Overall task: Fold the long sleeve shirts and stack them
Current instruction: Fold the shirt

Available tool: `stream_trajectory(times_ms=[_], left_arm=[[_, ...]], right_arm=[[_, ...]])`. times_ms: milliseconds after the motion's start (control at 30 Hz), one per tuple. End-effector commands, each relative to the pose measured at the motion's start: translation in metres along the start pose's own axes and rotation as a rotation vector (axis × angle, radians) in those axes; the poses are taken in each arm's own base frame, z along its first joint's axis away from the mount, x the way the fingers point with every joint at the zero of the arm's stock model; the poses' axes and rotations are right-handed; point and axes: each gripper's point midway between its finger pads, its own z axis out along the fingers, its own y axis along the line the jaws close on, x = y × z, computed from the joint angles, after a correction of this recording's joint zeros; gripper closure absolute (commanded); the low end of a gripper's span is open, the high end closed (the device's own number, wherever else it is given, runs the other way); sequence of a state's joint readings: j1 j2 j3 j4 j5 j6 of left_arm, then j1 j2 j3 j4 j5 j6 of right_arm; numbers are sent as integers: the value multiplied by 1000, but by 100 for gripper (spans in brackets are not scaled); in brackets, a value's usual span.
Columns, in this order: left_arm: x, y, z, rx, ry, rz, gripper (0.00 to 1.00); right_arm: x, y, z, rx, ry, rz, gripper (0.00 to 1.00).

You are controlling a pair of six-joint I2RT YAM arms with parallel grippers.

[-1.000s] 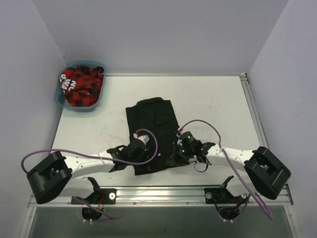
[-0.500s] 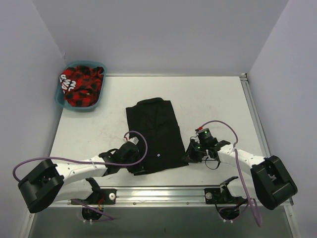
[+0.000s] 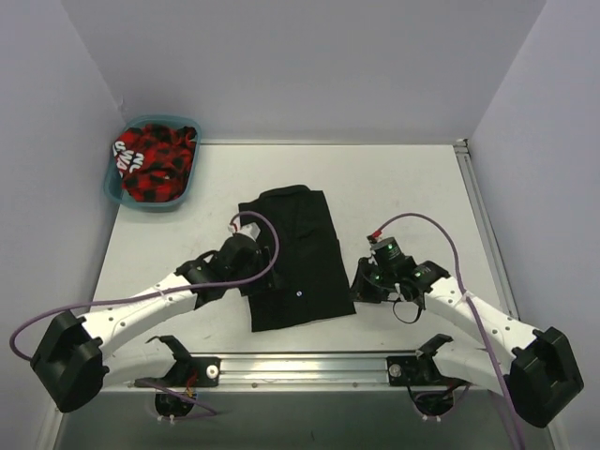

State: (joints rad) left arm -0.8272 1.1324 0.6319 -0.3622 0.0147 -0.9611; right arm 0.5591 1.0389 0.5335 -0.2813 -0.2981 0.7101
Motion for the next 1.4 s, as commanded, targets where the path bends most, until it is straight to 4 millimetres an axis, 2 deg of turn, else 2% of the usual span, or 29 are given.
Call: stream_trajectory(times_ms=[0,33,100,133,200,233,300,333,367,400,467,567,633,767,800,867,900,933,967,1000,1033,1067,1100,1133,1167,1200,1233,1267,1367], left_arm=[[-57,2,-22,-41,-116,85,33],[-81,3,-24,-57,-155,98,32],[-110,4,-23,-84,-201,108,29],[-135,2,-20,-102,-225,116,29],[-155,3,-10,-121,-231,118,29],[-174,4,2,-137,-236,111,29],[-191,7,15,-155,-241,100,29],[-196,13,32,-174,-225,98,30],[-212,9,35,-166,-250,99,30],[-214,18,53,-193,-228,104,30],[-232,19,63,-209,-245,104,32],[-237,39,90,-260,-211,107,35],[-226,59,104,-301,-153,70,36],[-189,95,107,-372,-65,-52,42],[-167,110,106,-395,-31,-94,46],[-145,115,98,-388,-5,-137,54],[-145,110,89,-364,-36,-168,54],[-113,129,85,-401,8,-201,54],[-99,128,81,-380,25,-236,54],[-98,119,70,-332,-22,-290,54],[-65,134,65,-355,13,-327,54],[-52,135,60,-343,8,-354,54],[-56,119,50,-270,-52,-392,53],[-29,121,47,-269,-23,-377,52],[-22,116,43,-256,-32,-367,50],[-25,104,35,-213,-76,-358,48],[-19,100,31,-201,-76,-340,46],[-11,93,27,-183,-67,-310,44],[-27,82,7,-169,-146,-242,33]], right_arm=[[9,10,-5,53,17,-33,85],[9,13,-3,61,19,-33,84],[9,21,1,54,17,-33,79],[10,27,7,47,25,-39,77],[14,33,13,41,46,-37,74],[18,35,20,51,67,-44,73],[20,39,26,55,79,-55,71],[23,39,32,66,98,-55,71],[24,41,34,61,104,-61,70],[27,38,39,76,122,-62,70],[26,32,43,101,122,-62,70],[23,14,50,146,146,-33,70],[22,3,54,165,173,-27,71],[2,-27,54,230,173,-7,72],[-7,-41,54,261,171,21,72],[-26,-49,52,280,165,2,72],[-36,-58,54,296,167,27,72],[-55,-55,54,289,145,29,72],[-68,-56,54,291,131,19,72],[-78,-64,58,307,138,42,72],[-87,-65,60,311,135,42,72],[-118,-53,60,289,83,31,72],[-125,-56,67,296,100,25,72],[-139,-54,69,292,93,25,72],[-169,-41,68,268,40,7,72],[-179,-39,75,264,46,-5,72],[-188,-37,75,261,42,-8,72],[-214,-23,70,236,-5,-24,72],[-230,-11,59,218,-28,-41,72]])
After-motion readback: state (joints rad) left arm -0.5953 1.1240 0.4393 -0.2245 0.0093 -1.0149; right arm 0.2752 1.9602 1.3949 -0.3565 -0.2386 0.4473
